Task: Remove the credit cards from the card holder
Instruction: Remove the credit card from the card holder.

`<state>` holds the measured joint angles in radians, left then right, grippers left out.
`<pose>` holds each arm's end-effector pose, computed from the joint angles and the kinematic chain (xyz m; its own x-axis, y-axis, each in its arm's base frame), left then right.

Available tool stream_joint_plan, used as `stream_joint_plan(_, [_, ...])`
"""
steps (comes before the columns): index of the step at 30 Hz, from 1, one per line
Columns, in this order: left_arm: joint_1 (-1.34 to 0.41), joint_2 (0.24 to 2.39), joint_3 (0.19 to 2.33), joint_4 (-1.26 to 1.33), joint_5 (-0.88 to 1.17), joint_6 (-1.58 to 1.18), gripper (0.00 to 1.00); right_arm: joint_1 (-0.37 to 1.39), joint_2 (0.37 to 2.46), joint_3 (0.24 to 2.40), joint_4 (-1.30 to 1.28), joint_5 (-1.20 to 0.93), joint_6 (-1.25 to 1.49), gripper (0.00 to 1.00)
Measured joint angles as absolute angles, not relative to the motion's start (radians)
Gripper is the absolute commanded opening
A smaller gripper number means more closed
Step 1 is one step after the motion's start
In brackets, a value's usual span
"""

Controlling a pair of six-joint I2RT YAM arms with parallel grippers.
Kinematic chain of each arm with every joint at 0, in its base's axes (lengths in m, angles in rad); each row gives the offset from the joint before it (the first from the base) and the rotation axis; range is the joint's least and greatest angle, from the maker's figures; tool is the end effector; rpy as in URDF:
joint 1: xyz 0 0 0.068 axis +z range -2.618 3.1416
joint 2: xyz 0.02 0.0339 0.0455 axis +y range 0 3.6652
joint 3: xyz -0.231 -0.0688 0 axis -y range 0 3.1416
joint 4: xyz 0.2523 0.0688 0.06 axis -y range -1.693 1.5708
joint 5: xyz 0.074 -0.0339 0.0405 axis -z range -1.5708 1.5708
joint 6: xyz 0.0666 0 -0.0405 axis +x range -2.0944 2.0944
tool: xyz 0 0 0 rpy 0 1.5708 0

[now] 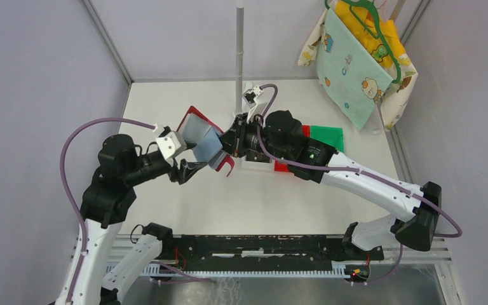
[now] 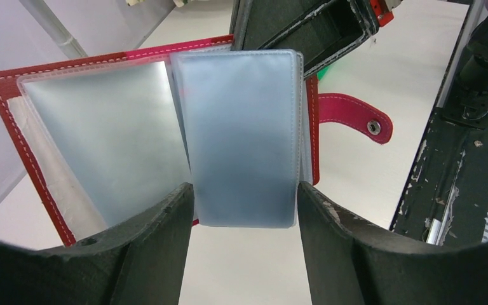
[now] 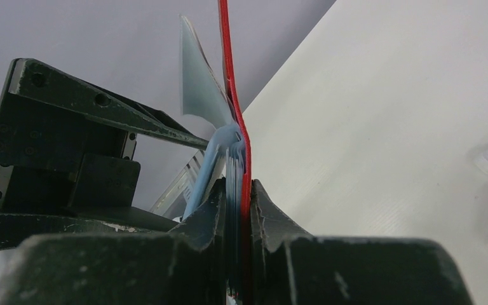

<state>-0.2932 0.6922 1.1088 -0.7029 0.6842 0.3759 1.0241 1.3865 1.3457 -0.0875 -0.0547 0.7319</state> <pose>0.1497 -0.0892 0.3824 0.0438 0.2839 -0.9578 0.8475 0.4971 0.1861 0.1900 0.3193 0.3723 -0.6383 0.2346 -0.7331 -0.6110 0.4247 0.6680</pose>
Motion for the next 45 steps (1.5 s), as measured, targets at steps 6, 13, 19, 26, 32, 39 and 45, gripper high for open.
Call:
stream_joint_plan(6, [-0.294, 0.693, 1.138, -0.715, 0.692, 0.376, 0.66, 1.025, 1.375, 1.330, -0.083, -0.054, 0.728, 0.00])
stream_joint_plan(13, [-0.293, 0.693, 1.147, -0.714, 0.691, 0.366, 0.66, 1.025, 1.368, 1.312, -0.068, -0.052, 0.725, 0.00])
stream_joint_plan(19, [-0.294, 0.697, 1.154, -0.727, 0.733, 0.360, 0.66, 1.025, 1.362, 1.304, -0.060, -0.052, 0.720, 0.00])
stream_joint_plan(26, [-0.293, 0.697, 1.150, -0.746, 0.754, 0.360, 0.65, 1.026, 1.347, 1.300, -0.051, -0.059, 0.717, 0.00])
stream_joint_plan(32, [-0.294, 0.638, 1.083, -0.657, 0.690, 0.345, 0.65, 1.026, 1.345, 1.296, -0.028, -0.080, 0.724, 0.00])
stream_joint_plan(39, [-0.294, 0.635, 1.060, -0.604, 0.674, 0.342, 0.69, 1.026, 1.354, 1.297, -0.006, -0.086, 0.740, 0.00])
stream_joint_plan(45, [-0.294, 0.636, 1.052, -0.606, 0.675, 0.343, 0.71, 1.026, 1.391, 1.298, -0.007, -0.086, 0.750, 0.00])
